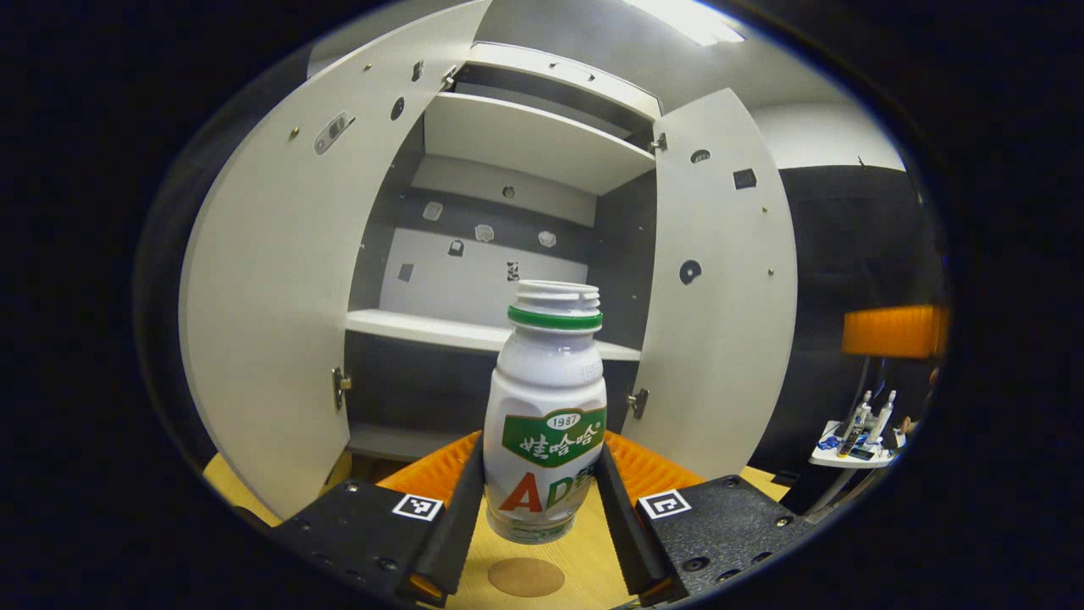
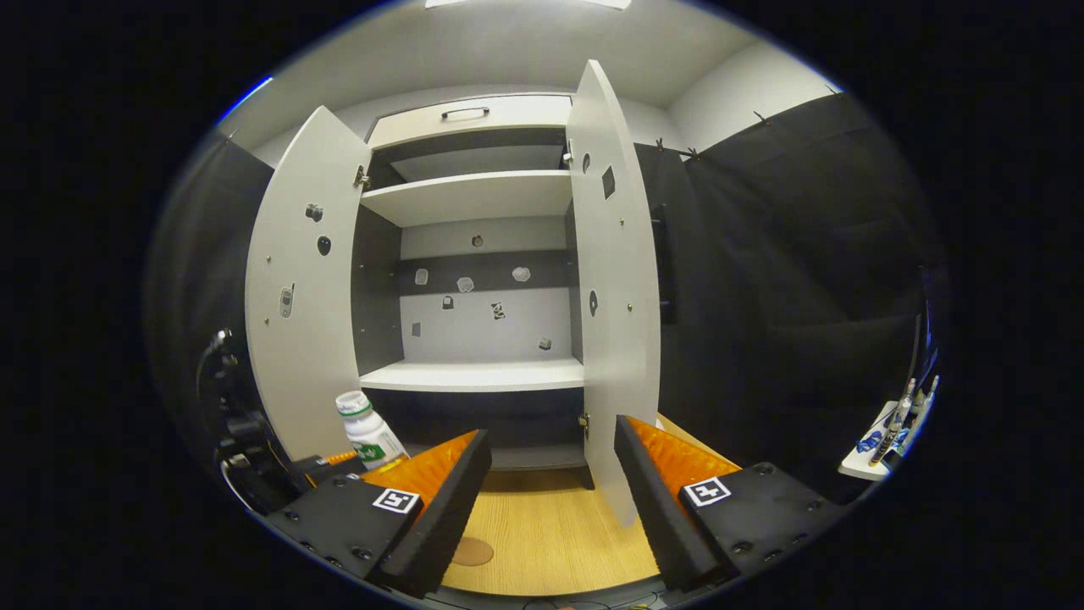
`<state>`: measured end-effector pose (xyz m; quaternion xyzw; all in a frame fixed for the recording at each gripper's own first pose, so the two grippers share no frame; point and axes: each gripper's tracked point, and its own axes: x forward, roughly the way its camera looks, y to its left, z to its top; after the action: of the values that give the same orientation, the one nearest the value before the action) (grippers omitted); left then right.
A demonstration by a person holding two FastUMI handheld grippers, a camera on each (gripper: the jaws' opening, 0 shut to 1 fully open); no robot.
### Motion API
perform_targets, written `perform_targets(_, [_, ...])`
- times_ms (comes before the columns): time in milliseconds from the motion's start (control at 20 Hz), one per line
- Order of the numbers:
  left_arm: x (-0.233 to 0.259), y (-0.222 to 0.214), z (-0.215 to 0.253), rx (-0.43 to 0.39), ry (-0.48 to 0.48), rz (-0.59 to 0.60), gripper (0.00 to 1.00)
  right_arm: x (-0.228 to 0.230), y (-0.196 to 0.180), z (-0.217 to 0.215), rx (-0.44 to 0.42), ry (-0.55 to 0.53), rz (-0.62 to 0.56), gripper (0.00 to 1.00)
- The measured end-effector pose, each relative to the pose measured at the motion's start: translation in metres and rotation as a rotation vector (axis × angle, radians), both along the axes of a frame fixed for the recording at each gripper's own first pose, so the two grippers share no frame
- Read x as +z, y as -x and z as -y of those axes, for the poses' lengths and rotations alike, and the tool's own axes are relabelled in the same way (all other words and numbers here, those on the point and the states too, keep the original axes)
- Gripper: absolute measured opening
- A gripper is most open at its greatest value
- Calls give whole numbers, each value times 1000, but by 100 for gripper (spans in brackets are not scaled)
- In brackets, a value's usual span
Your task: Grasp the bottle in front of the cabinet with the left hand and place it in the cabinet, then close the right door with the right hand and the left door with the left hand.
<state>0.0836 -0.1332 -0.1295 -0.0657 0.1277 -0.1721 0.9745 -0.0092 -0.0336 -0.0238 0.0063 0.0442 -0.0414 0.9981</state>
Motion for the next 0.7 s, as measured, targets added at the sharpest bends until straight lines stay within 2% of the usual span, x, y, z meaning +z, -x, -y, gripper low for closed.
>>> perform_targets(300, [93,-81,-3,38,61,29,70,9,10,31,-83,-3,31,97])
perform_targets(500, [133,-150,13,17,24,56,70,24,18,51,-118,-8,46,97])
perform_targets(700, [134,-230,21,59,-55,71,70,30,20,73,-126,-12,50,97])
